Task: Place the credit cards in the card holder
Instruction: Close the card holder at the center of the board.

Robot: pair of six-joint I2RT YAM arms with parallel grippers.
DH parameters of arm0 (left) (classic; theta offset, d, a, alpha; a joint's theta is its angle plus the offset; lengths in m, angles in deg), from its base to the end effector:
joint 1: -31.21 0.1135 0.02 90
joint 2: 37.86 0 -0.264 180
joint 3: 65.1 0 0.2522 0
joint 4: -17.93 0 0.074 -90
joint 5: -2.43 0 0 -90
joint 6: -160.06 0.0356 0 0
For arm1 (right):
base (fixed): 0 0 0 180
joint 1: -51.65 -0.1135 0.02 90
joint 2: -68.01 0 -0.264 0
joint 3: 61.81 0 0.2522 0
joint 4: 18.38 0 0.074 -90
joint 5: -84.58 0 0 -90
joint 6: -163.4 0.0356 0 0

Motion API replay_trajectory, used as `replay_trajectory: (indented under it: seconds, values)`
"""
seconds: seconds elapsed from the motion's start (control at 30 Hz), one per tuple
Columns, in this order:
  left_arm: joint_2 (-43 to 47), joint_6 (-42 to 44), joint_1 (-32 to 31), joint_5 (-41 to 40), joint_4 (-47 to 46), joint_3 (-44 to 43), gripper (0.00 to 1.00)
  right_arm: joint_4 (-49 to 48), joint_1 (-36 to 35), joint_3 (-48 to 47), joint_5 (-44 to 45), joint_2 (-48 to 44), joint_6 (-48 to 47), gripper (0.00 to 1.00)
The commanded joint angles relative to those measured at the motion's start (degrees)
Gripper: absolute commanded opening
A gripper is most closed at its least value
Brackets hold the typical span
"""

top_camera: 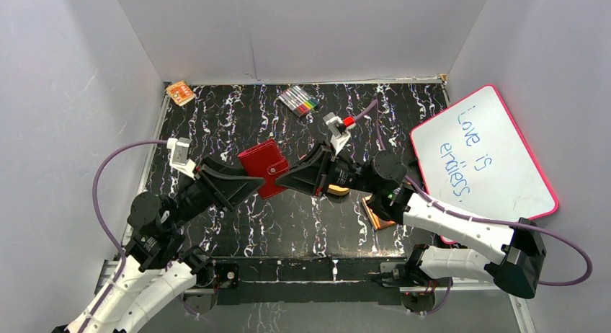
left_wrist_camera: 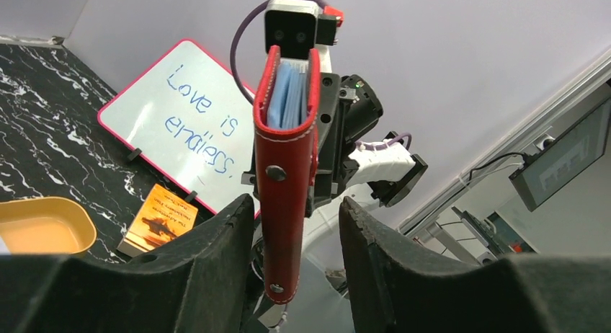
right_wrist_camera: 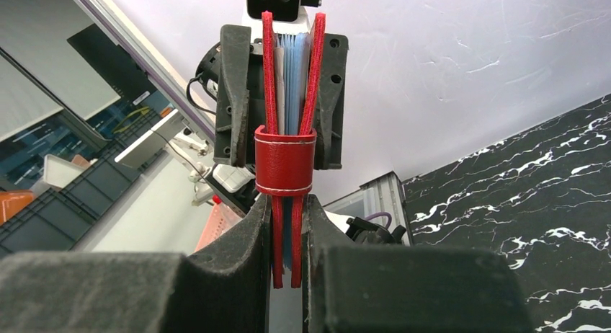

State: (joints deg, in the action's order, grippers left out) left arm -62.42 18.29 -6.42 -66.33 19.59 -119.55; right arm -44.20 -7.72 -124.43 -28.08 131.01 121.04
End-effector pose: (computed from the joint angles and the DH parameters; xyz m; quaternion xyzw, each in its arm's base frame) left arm 0.0658 -0.0670 0.3996 0.0949 0.5202 -0.6606 0.5330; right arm 0.1150 0.2211 0.3930 -0.2187 0.5039 0.7288 0.4087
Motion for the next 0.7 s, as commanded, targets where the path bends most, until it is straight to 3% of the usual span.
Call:
replay_trajectory:
  seconds: [0.0,0.3,0.47,0.63,0.67]
  values:
    - [1.81,1.37,-0.25,-1.08,-1.68,-0.35,0.44,-6.82,-0.13,0.34,0.38,-0.43,2.25,0.0]
    - [-0.06,6.01,-0.24,1.23,-0.07,-3.34,0.42,-6.18,-0.12,-0.71,-0.73,0.54,3.43,0.0]
    - [-0.21,6.09,-0.22,1.92,-0.62,-3.18,0.29,-6.56,-0.13,-0.34,-0.72,0.52,3.46,0.0]
    - [0.47,5.45,-0.23,1.71,-1.19,-2.26,0.25,-7.09,-0.05,0.21,-0.54,0.52,3.52,0.0]
    - [0.47,5.45,-0.25,1.94,-1.33,-2.24,0.17,-7.1,-0.12,0.25,-0.57,0.54,3.52,0.0]
